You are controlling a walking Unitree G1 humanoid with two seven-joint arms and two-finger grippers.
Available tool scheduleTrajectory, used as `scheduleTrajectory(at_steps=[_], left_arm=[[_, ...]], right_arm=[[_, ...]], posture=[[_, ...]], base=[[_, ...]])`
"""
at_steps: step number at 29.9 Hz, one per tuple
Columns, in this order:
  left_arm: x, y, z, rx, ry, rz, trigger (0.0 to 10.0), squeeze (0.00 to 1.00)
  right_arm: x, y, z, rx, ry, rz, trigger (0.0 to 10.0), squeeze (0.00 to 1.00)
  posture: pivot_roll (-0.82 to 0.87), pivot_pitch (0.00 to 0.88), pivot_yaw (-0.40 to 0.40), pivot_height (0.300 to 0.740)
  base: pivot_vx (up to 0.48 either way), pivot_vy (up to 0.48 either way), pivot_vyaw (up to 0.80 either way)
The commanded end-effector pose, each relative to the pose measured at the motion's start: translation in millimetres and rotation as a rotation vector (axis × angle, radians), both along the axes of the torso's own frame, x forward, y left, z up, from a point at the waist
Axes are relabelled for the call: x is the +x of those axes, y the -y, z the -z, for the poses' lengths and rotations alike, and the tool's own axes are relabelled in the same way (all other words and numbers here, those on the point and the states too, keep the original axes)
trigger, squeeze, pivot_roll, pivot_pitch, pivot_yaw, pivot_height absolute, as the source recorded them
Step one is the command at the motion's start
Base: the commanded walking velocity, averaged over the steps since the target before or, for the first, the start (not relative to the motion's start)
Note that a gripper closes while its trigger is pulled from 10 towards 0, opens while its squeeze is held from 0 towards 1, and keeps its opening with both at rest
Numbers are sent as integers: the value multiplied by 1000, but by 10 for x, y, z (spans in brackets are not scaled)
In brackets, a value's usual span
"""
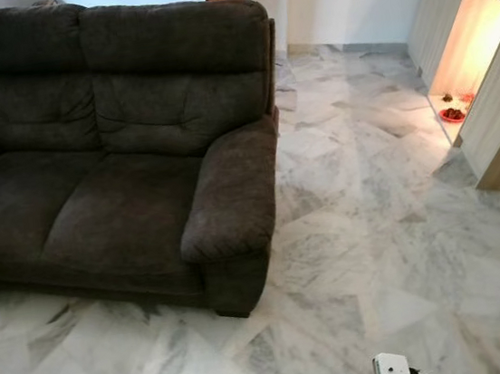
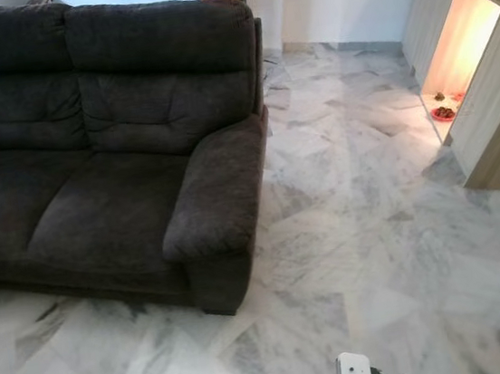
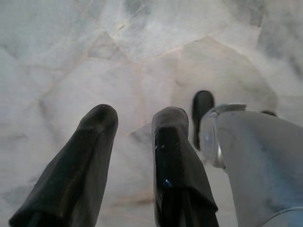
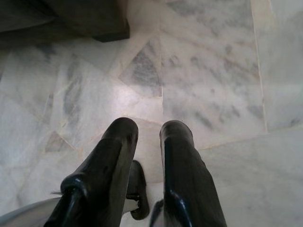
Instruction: Move the pillow to the sofa from floor
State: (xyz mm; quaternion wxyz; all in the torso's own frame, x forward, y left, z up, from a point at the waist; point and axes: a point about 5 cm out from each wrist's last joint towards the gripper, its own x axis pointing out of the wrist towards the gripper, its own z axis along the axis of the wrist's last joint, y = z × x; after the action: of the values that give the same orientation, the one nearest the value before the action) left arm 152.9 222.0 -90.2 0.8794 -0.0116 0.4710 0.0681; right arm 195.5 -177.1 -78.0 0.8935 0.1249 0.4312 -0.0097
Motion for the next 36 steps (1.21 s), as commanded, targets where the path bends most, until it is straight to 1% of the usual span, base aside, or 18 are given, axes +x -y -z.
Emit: scheduleTrajectory(at_steps=[1,11,14,36], left_arm=[[-42,-38,11,7,-20,-13,10000,0],[-10,-64,-9,14,-2,-19,10000,0],[-14,-65,-8,14,-3,-20,10000,0],[-4,-47,-7,12,-2,-29,10000,0]], right_arm=[[-29,-14,17,3,-9,9,10000,0],[-36,7,21,-2,-20,17,10000,0],[-35,0,21,-1,-19,14,10000,0],[-31,2,18,-18,-11,19,10000,0]], posture=[[30,67,20,740],[30,69,18,740],[30,69,18,740],[29,72,20,740]], base=[[0,442,0],[0,440,0],[0,442,-598],[0,441,0]])
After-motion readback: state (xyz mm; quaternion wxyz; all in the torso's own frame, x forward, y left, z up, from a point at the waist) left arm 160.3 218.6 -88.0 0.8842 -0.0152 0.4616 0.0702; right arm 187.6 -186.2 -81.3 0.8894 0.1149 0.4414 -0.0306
